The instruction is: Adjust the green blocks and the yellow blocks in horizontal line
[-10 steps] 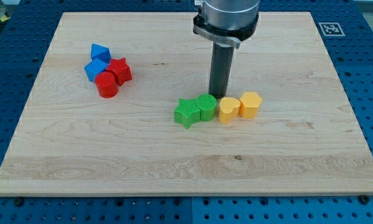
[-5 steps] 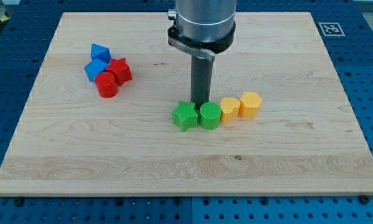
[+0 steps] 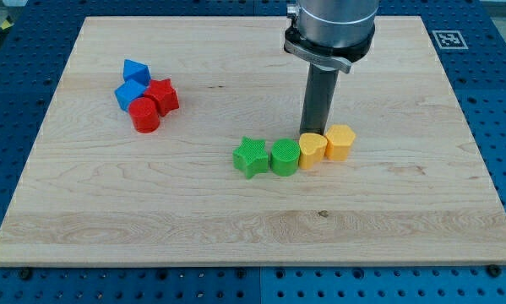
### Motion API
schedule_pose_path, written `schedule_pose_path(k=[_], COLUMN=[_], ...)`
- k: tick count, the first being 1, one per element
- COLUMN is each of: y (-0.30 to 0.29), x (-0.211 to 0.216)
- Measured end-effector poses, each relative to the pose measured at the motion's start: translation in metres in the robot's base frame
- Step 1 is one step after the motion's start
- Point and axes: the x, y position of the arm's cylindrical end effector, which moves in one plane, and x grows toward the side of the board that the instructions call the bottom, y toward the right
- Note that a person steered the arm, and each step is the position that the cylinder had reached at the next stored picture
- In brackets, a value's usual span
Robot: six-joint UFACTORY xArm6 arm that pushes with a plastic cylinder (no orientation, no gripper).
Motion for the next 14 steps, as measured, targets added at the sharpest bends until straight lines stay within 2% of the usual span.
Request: schedule_pose_path(k=[3,4,7,9,12,14], y=[0.000,0.008,0.059,0.040,0.045,0.042], x=[0.005,-0.015,-0.011,-0.025,0.009,-0.003])
